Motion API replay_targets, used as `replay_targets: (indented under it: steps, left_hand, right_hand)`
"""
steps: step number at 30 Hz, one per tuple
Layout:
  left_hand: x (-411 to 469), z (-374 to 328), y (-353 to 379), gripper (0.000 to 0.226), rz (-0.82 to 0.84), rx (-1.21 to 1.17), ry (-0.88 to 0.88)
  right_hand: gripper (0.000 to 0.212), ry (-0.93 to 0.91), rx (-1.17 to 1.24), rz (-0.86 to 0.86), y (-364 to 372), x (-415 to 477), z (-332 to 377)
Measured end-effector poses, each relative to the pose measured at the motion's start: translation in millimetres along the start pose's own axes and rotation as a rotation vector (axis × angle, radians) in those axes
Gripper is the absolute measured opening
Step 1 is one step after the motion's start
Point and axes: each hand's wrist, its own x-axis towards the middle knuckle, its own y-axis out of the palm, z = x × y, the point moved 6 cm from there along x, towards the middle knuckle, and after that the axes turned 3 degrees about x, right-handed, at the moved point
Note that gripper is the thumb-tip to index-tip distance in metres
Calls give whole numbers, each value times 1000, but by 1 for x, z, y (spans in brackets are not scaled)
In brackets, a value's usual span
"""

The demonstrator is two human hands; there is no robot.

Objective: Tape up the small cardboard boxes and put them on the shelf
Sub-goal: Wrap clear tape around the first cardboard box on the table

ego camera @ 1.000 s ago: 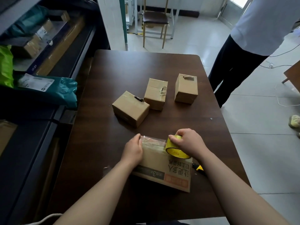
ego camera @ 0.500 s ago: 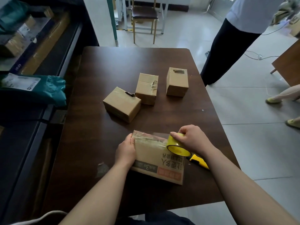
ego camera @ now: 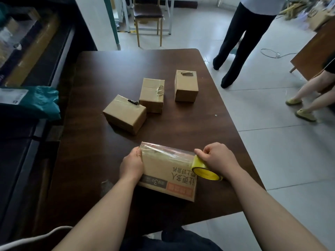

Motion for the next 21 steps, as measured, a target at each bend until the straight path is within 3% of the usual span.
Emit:
replay_targets:
  steps: [14, 21]
  left_hand:
    - [1, -4, 7, 39, 56, 86, 69]
    - [1, -5, 7, 36, 49, 110, 98]
  right_hand:
    - [54, 83, 54, 7, -1, -22, -15]
    - [52, 124, -56, -5, 4, -27, -22]
